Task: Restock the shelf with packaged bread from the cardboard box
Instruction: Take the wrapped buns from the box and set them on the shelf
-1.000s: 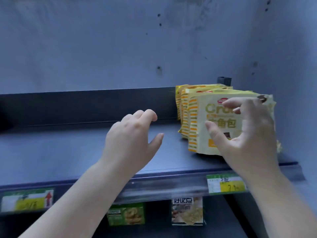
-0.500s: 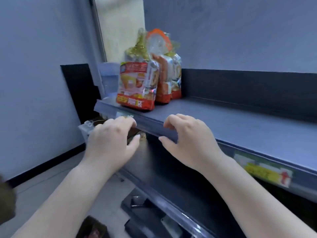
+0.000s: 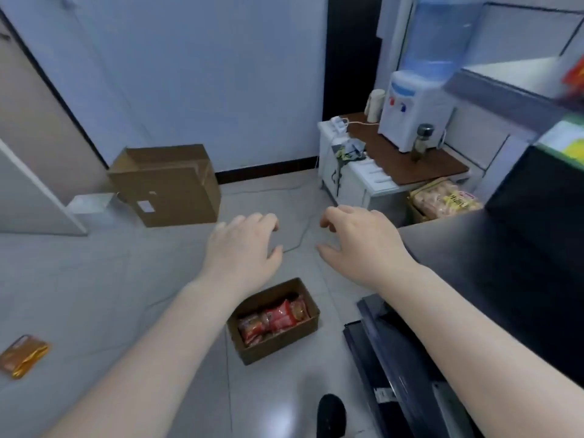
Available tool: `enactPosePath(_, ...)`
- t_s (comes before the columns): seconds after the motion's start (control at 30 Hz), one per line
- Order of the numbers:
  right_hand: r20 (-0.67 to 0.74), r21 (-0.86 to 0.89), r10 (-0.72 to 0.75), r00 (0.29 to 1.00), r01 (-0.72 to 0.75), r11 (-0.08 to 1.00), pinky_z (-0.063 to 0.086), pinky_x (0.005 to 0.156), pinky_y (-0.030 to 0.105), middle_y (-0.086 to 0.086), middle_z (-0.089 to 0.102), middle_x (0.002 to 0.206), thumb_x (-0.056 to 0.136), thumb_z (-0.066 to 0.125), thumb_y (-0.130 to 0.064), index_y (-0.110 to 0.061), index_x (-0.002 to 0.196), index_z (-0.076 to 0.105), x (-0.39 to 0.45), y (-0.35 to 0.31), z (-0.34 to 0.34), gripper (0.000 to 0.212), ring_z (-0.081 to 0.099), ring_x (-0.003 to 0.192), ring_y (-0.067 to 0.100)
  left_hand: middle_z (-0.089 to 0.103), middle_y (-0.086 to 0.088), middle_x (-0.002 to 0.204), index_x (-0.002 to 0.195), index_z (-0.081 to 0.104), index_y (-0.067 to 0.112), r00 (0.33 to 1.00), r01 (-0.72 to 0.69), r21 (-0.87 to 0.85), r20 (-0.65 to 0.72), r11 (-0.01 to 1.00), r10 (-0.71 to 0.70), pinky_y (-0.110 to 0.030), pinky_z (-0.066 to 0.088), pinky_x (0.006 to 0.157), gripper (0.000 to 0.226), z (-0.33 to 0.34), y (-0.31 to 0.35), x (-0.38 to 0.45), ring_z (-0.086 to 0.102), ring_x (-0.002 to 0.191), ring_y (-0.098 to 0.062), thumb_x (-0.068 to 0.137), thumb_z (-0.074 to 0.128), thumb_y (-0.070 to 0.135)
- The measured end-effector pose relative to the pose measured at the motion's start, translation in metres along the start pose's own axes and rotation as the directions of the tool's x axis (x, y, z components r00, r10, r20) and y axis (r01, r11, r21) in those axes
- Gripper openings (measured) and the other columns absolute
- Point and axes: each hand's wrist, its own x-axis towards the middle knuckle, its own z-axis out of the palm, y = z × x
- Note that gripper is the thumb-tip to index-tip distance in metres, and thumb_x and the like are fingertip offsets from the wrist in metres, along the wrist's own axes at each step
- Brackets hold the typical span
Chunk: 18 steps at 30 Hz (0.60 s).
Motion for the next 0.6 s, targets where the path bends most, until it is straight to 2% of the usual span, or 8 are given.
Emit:
enactPosePath(0.13, 0.192, 0.080, -0.074, 0.978, 0.060, 0.995, 0.036, 0.082, 0.032, 0.000, 0.060, 0.114, 0.089, 0.053, -0.036, -0.017, 0.117, 0.052, 0.062, -0.006, 0.083, 0.033, 0.055, 0.105, 0.023, 0.058, 0.003, 0.118, 0.118, 0.048, 0.022, 0.969, 0.185, 0.019, 0.164, 0.983, -0.185, -0.033, 0.039, 0.087, 0.030, 0.062, -0.056, 0.011, 0.052, 0.113, -0.021, 0.092, 0.044, 0.035)
enactPosePath(0.3, 0.455, 0.095, -0.120, 0.882, 0.087, 0.992, 0.029, 0.072, 0.030, 0.002, 0.061, 0.108, 0.086, 0.053, -0.031, -0.016, 0.110, 0.054, 0.123, -0.001, 0.183, 0.028, 0.055, 0.100, 0.026, 0.058, 0.001, 0.121, 0.119, 0.049, 0.021, 0.847, 0.360, 0.053, 0.400, 0.931, -0.350, -0.034, 0.040, 0.090, 0.031, 0.150, -0.119, 0.027, 0.052, 0.116, -0.022, 0.091, 0.045, 0.033)
enactPosePath(0.5, 0.651, 0.077, -0.010, 0.759, -0.053, 0.996, 0.041, 0.076, 0.032, 0.001, 0.061, 0.110, 0.089, 0.052, -0.031, -0.017, 0.112, 0.054, 0.183, 0.016, 0.330, 0.027, 0.057, 0.098, 0.023, 0.057, 0.000, 0.120, 0.119, 0.049, 0.019, 0.702, 0.476, 0.042, 0.584, 0.878, -0.409, -0.034, 0.041, 0.087, 0.031, 0.284, -0.201, 0.045, 0.053, 0.111, -0.023, 0.091, 0.045, 0.031)
enactPosePath(0.6, 0.724, 0.052, 0.090, 0.684, -0.185, 0.981, 0.042, 0.074, 0.031, 0.000, 0.061, 0.108, 0.088, 0.054, -0.032, -0.019, 0.109, 0.054, 0.198, 0.028, 0.416, 0.025, 0.057, 0.095, 0.022, 0.056, -0.001, 0.120, 0.119, 0.048, 0.019, 0.637, 0.526, 0.029, 0.648, 0.850, -0.417, -0.035, 0.043, 0.085, 0.031, 0.367, -0.233, 0.052, 0.053, 0.110, -0.023, 0.090, 0.045, 0.030)
